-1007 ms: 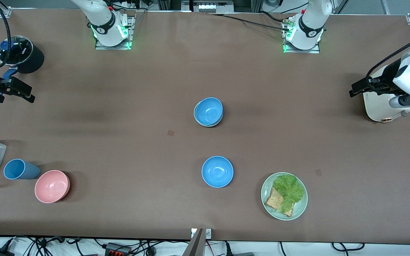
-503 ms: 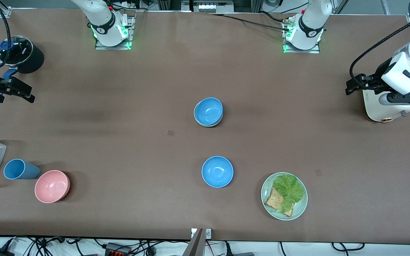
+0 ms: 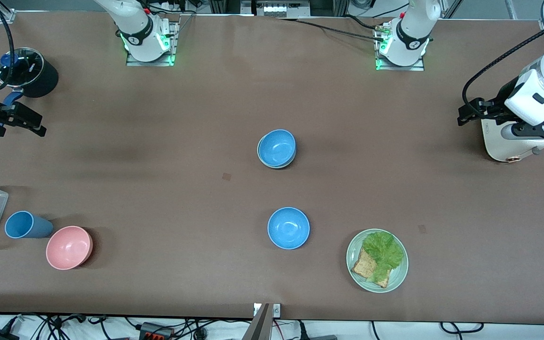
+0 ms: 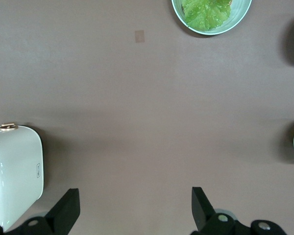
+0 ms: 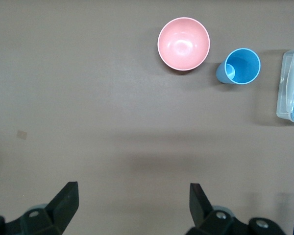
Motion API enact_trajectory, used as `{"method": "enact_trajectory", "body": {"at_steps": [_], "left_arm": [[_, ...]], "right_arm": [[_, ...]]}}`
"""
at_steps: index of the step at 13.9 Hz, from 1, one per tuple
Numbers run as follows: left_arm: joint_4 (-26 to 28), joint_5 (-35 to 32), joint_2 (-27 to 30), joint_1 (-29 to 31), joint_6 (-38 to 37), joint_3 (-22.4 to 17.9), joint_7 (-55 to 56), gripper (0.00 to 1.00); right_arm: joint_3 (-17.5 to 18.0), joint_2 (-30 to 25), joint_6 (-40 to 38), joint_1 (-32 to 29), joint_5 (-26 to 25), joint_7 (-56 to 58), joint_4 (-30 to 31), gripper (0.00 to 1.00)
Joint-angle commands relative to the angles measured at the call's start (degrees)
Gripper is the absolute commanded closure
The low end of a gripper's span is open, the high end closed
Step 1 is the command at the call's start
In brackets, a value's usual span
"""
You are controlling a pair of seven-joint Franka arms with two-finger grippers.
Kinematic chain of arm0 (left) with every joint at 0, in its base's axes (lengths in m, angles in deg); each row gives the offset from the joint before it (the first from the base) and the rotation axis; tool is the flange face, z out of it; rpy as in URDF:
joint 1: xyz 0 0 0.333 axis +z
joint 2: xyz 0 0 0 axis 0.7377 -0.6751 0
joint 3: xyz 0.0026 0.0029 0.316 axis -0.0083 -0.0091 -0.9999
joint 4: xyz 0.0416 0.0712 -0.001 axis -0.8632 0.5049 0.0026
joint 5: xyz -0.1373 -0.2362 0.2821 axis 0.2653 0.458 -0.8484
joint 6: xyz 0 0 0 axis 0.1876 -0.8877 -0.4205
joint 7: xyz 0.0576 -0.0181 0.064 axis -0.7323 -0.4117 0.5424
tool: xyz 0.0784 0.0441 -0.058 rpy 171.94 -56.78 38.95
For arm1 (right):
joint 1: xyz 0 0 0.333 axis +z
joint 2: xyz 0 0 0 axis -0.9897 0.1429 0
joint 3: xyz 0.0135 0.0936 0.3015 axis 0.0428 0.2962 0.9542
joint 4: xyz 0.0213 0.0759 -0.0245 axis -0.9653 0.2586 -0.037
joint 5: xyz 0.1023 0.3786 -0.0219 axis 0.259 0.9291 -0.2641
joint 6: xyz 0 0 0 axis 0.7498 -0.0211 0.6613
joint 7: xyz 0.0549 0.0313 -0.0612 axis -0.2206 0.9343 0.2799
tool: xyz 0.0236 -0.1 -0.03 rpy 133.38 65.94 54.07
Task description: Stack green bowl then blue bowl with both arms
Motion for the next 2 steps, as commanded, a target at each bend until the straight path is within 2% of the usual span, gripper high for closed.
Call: {"method": "enact_trajectory", "body": {"at_steps": [1, 2], "left_arm": [[0.2, -1.2, 0.5, -0.2, -0.6, -0.2, -1.0, 0.0], [0.2, -1.2, 0.5, -0.2, -0.6, -0.2, -1.0, 0.0]], "right_arm": [[0.2, -1.0, -0.5, -0.4, -0.7, 1.0, 0.3, 0.0], [0.2, -1.0, -0.6, -0.4, -0.7, 1.0, 0.4, 0.0]]}}
